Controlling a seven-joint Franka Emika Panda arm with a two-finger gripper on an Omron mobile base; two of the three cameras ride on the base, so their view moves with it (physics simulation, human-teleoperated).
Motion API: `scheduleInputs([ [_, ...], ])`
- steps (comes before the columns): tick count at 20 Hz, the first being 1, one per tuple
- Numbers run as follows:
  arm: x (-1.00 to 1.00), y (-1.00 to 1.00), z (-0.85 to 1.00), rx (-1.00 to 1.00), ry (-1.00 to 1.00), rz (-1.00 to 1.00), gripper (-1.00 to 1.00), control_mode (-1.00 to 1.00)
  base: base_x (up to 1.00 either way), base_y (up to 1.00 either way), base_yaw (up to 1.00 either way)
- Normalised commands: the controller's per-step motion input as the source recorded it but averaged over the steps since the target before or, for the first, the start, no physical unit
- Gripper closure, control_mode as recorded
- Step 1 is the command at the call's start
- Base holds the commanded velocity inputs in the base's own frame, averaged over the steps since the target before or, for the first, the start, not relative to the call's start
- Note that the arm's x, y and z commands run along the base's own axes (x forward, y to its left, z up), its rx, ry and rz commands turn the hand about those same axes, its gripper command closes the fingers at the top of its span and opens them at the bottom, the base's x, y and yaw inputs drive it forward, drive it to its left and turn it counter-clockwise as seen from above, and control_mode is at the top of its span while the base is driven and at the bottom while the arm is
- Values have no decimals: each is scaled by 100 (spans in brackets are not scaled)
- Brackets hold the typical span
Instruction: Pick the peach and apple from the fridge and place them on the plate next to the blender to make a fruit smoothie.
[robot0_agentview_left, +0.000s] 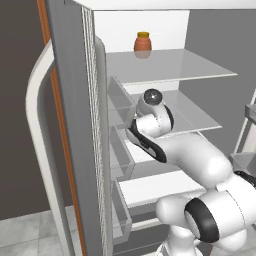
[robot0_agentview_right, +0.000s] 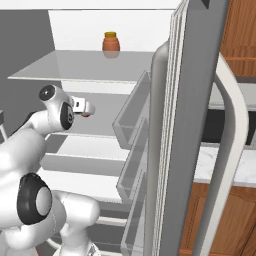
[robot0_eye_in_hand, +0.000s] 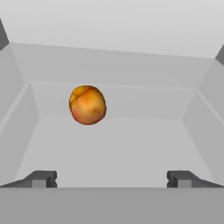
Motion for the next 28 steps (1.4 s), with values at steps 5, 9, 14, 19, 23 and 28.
scheduleInputs([
  [5, 38, 13, 0, 0, 2, 0, -100, -100, 0, 0, 0],
  [9, 32, 10, 0, -3, 8, 0, -100, -100, 0, 0, 0],
  [14, 28, 3, -8, -1, 6, 0, -100, -100, 0, 0, 0],
  [19, 33, 1, -14, 0, 3, 1, -100, -100, 0, 0, 0],
  [23, 27, 0, -32, 0, 0, 2, -100, -100, 0, 0, 0],
  [28, 25, 2, -24, 0, 1, 2, -100, -100, 0, 0, 0],
])
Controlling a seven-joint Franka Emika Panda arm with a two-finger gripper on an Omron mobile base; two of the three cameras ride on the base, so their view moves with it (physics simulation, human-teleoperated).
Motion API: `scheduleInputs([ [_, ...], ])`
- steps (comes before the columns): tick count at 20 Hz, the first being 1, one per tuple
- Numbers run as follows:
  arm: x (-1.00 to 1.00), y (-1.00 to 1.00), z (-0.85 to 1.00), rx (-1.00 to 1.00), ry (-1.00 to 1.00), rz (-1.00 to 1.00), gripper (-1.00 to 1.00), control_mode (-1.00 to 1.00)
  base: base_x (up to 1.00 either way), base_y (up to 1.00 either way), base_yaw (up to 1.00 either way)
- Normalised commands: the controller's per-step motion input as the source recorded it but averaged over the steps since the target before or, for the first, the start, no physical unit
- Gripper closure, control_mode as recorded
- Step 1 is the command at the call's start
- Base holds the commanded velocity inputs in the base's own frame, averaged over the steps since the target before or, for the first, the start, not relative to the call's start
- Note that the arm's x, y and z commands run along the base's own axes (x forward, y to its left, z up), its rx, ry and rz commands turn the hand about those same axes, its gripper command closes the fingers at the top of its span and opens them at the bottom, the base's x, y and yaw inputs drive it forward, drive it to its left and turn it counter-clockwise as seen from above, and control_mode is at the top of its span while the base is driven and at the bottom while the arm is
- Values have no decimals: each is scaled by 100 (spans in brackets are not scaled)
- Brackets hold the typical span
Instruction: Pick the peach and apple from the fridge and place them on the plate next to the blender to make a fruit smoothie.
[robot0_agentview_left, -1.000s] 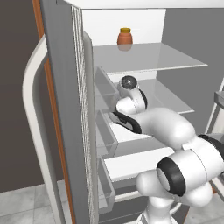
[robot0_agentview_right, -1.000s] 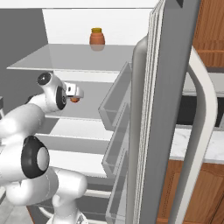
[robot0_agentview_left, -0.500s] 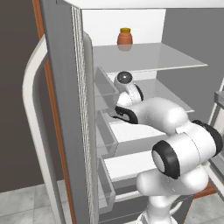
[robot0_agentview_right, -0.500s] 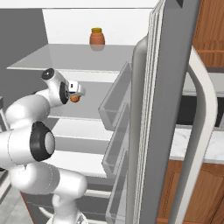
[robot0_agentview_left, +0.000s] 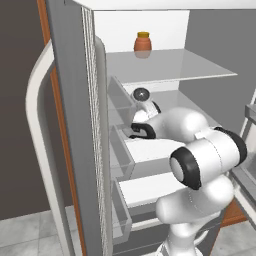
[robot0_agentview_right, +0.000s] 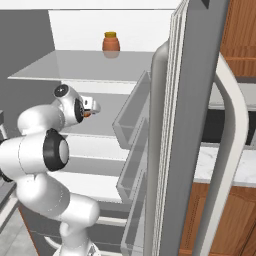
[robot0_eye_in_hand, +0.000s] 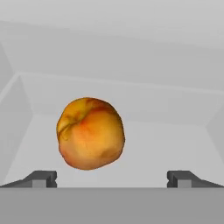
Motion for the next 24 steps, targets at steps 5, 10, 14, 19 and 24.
scheduleInputs([
  [5, 33, 14, -10, 0, 6, 0, -100, -100, 0, 0, 0],
  [10, 35, 23, -3, -2, 7, 0, -100, -100, 0, 0, 0],
  [14, 27, 10, -13, -1, 5, 0, -100, -100, 0, 0, 0],
  [19, 5, -1, -46, 0, 2, 0, 100, -100, 0, 0, 0],
  [24, -13, -17, -53, 0, -1, 0, 100, -100, 0, 0, 0],
])
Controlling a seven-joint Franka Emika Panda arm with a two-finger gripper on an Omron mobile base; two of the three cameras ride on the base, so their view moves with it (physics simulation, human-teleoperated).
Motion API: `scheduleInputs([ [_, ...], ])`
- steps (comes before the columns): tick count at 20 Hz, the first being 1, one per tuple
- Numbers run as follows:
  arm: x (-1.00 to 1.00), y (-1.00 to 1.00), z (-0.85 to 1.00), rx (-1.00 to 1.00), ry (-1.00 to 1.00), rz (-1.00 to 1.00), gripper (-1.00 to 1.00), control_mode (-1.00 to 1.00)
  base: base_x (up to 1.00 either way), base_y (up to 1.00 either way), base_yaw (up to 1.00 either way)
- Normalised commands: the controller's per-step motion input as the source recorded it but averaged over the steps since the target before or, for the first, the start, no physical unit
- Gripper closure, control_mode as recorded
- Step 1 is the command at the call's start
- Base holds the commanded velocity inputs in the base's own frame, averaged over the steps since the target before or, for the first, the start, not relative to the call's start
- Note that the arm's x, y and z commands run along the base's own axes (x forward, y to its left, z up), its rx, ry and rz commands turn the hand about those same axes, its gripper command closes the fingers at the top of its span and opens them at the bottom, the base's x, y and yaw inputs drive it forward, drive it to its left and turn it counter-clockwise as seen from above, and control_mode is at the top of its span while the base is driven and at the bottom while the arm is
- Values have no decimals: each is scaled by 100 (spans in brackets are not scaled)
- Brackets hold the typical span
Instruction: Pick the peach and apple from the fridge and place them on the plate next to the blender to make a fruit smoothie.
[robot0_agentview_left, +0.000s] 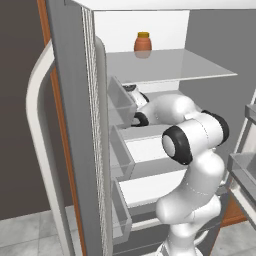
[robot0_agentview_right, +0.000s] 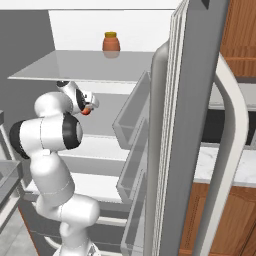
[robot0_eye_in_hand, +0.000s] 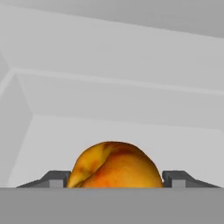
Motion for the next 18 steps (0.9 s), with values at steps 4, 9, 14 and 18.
scheduleInputs([
  [4, -33, -23, -24, 3, -11, 0, 100, -100, 0, 0, 0],
  [9, -92, -25, -1, 8, -26, 0, 100, -100, 0, 0, 0],
  [14, -100, -37, 19, 13, -21, 0, 100, -100, 0, 0, 0],
  [18, -100, -35, 54, 12, -11, 0, 100, -100, 0, 0, 0],
])
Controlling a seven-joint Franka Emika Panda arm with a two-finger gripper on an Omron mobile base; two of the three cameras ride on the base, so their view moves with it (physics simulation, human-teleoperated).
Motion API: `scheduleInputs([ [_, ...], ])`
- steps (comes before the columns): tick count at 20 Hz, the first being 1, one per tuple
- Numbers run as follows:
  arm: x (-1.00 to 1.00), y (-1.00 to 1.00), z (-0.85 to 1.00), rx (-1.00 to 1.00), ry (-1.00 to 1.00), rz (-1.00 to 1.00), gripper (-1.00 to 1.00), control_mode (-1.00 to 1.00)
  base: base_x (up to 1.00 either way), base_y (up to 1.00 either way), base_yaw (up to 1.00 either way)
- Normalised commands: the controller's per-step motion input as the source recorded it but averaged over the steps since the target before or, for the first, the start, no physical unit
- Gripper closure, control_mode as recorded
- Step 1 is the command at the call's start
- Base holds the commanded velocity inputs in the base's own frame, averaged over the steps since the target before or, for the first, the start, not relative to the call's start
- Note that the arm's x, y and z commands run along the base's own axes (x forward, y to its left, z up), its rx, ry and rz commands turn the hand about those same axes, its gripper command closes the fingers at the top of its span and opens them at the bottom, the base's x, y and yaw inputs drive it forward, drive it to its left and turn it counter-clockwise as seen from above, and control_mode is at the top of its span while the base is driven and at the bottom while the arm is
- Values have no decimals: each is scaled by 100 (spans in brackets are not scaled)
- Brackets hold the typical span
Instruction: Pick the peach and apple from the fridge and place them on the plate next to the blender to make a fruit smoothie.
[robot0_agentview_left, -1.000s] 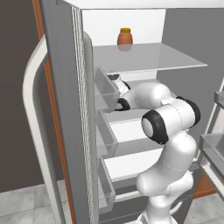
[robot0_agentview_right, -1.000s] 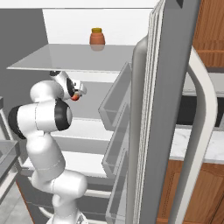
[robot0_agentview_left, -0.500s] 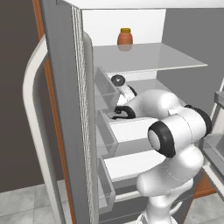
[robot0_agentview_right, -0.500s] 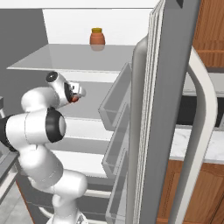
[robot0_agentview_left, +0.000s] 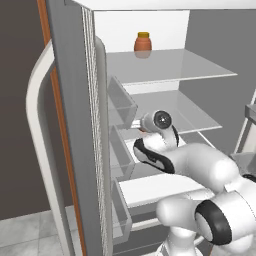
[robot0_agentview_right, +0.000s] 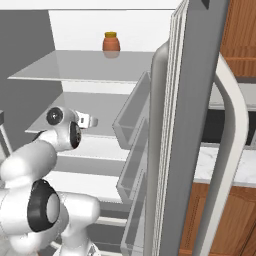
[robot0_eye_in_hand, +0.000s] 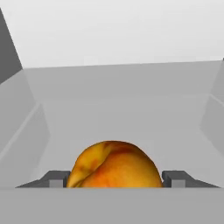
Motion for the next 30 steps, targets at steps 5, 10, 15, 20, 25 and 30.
scheduleInputs([
  [5, -87, -35, 79, 11, -4, 0, 100, -100, 0, 0, 0],
  [10, -86, -32, 70, 10, 0, 0, 100, -100, 0, 0, 0],
  [15, -93, -23, 62, 6, 1, 0, 100, -100, 0, 0, 0],
  [20, -81, -15, 49, 0, 2, 0, 100, -100, 0, 0, 0],
  [25, -85, -4, 6, 0, 0, 0, 100, -100, 0, 0, 0],
  [30, -91, -1, -11, 0, 0, 0, 100, -100, 0, 0, 0],
])
